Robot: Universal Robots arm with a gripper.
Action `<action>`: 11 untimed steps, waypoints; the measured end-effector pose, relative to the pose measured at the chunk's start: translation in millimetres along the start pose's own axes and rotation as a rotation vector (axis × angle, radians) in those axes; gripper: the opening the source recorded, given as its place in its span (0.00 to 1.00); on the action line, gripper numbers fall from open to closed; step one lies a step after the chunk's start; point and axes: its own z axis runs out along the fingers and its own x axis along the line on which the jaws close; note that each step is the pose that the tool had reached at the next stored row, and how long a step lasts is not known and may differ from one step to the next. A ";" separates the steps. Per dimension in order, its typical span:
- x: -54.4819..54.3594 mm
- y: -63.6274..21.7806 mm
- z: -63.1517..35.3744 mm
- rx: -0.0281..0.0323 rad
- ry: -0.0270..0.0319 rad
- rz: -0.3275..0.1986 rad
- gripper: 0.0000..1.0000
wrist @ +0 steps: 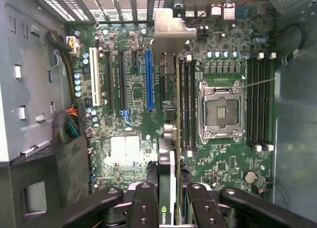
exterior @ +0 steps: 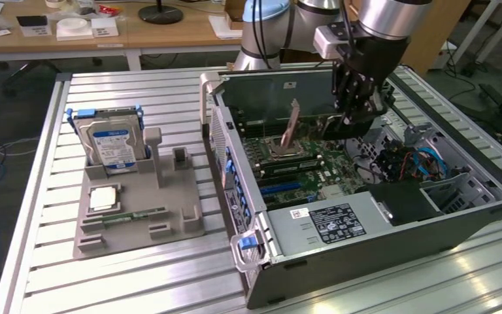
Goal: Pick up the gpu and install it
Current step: 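Insert the gpu into the slot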
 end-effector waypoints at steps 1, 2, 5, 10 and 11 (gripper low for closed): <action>0.1 0.6 1.5 -0.0001 0.0000 0.000 0.27; 0.3 1.4 3.0 -0.0001 0.0001 0.000 0.27; 0.7 4.2 6.7 0.0000 0.0002 0.000 0.27; 0.8 4.9 7.8 -0.0001 0.0004 0.000 0.27; 0.8 4.9 7.9 -0.0001 0.0003 0.000 0.27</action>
